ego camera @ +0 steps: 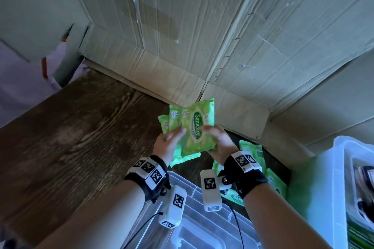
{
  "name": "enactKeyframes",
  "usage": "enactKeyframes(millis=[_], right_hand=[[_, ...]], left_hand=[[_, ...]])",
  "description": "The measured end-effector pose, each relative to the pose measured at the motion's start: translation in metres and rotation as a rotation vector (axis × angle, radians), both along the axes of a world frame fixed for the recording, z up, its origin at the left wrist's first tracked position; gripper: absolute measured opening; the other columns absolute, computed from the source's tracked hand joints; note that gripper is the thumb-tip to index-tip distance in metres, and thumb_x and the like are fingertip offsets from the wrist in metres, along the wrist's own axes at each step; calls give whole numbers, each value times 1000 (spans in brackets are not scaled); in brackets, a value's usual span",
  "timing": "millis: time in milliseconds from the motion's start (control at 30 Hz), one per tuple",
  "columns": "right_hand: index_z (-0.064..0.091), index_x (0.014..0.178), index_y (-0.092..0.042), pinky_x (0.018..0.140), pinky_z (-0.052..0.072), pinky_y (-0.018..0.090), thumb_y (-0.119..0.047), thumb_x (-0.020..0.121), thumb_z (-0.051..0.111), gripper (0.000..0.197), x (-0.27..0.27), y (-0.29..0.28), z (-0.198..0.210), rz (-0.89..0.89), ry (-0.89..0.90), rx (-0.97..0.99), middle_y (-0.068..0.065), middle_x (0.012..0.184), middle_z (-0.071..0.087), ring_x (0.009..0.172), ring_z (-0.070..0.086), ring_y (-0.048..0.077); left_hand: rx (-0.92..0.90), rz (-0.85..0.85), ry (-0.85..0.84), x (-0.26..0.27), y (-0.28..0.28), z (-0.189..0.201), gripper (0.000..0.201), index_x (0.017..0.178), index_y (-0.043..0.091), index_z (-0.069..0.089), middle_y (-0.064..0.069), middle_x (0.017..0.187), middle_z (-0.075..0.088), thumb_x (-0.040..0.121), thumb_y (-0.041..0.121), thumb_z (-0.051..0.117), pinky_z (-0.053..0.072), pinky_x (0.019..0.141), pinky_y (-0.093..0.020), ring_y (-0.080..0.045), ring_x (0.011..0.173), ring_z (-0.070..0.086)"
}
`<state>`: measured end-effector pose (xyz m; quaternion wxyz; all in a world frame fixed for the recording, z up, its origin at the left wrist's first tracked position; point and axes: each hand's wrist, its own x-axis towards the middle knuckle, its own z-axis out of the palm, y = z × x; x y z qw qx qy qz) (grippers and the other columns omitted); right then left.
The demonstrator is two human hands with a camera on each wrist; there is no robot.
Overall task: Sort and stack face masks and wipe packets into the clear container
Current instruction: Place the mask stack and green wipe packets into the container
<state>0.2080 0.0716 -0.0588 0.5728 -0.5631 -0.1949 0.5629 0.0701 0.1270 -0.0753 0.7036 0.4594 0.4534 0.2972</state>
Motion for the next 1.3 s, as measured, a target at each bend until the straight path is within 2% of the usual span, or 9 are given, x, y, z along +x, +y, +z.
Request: enactKeyframes(millis=[133,233,433,567,667,767,1000,1100,1300], right_hand=[[60,108,-10,83,54,47,-11,80,67,29,-3,8,-7,-92,-329,-147,12,101,68,91,66,29],[56,106,-42,96,46,50,-48,69,67,39,-6,8,-16,24,-483,-272,3,115,59,111,55,29],[50,123,-4,72,57,38,7,76,63,51,1,-5,3,108,-80,-24,19,112,65,91,68,30],[45,132,-16,79,55,33,-8,60,83,82,12,3,6,123,-665,-215,3,109,67,95,65,21],[33,139,-30,95,38,33,-29,60,79,91,12,7,5,310,-1330,-373,-3,121,59,111,54,20],[27,141,-35,98,25,37,-38,69,70,84,5,8,-11,487,-1607,-414,-4,130,52,121,42,21],[22,143,-32,110,24,38,-36,59,84,105,12,-17,-32,189,-1288,-432,8,146,16,133,24,26],[14,145,-29,98,33,23,-19,56,87,115,14,-27,-37,128,-963,-396,11,135,35,122,41,22],[20,144,-23,88,41,19,-5,63,80,102,19,-24,-43,121,-939,-370,11,124,54,111,54,20]], left_hand=[[-5,-105,-104,2,-3,0,53,135,11,45,-6,110,67,86,-3,58,55,74,-18,0,78,68],[17,-185,-207,3,-2,-3,86,146,29,12,13,111,56,84,-20,46,53,69,-16,6,85,66],[-19,-299,-139,2,1,-17,108,139,39,-27,16,110,49,83,-24,41,53,70,-22,3,79,64],[-4,-173,-85,8,12,-20,111,143,34,-20,2,111,55,80,-22,52,52,68,-15,-3,91,59],[41,-70,30,5,26,-22,114,147,26,-14,-5,140,37,74,-21,60,40,89,-19,-12,123,43],[156,-210,149,2,29,-23,120,149,26,-4,-6,153,17,60,-9,70,31,106,-31,-16,139,23],[190,-492,288,10,33,-25,109,146,44,4,-3,137,48,71,-9,63,53,89,-45,-24,106,61],[209,-497,333,12,34,-29,106,146,43,10,-4,113,63,72,-13,61,54,83,-47,-26,96,66],[325,-564,445,12,38,-31,103,146,35,15,-4,112,64,70,-11,67,53,82,-28,-19,94,65]])
